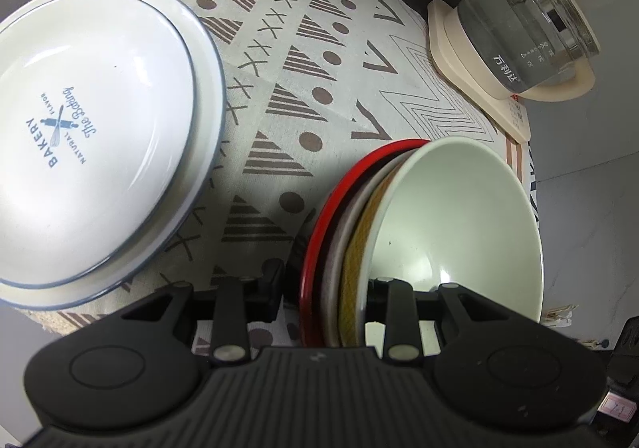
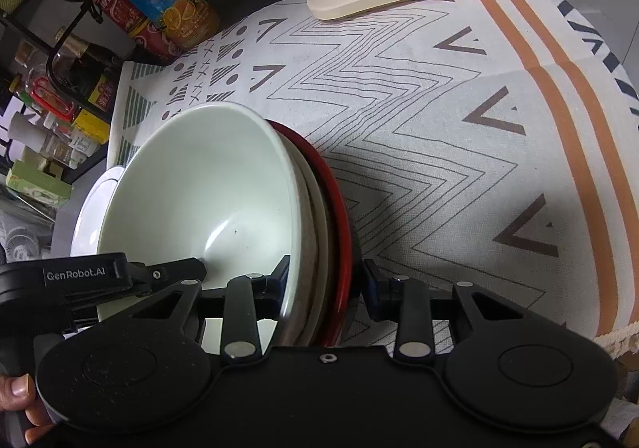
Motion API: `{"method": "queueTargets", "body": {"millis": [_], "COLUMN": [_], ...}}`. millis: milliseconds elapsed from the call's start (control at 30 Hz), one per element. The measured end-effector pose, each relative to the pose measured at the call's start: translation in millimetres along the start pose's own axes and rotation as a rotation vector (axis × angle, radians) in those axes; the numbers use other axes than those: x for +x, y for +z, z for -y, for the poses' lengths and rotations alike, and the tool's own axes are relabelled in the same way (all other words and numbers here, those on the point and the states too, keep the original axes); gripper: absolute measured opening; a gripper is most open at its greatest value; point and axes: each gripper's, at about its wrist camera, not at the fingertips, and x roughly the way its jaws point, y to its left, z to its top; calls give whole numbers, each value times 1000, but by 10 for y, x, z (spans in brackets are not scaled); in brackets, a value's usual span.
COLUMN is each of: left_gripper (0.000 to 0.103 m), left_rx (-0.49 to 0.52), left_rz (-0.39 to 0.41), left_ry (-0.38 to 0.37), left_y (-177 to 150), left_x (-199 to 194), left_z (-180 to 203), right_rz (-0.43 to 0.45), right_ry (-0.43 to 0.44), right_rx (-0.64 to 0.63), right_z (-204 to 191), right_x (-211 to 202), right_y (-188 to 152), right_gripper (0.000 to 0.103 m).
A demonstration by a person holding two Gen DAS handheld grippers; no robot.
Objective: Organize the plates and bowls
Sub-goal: 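Lift the bowl stack with both grippers and lower it onto the plates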
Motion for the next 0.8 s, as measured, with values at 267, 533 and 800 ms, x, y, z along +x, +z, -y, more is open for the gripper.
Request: {"method": "queueTargets", "body": {"millis": [267,533,800], "left_gripper": [32,32,32], "left_rx": [5,-7,-11], "left_rz": [13,46,63], "left_ry": [1,-11,-37], "left_y": [-31,55,268], "left_x": [-93,-349,-594], "left_z": [55,74,-21], "right_rz": [14,41,82], "right_ry": [31,69,77], "right_rx": [49,63,43], "right_z": [80,-27,-310], "right_x": [-56,-186,-303], "right_y": [-43,66,211], "right_gripper": [34,34,34]}}
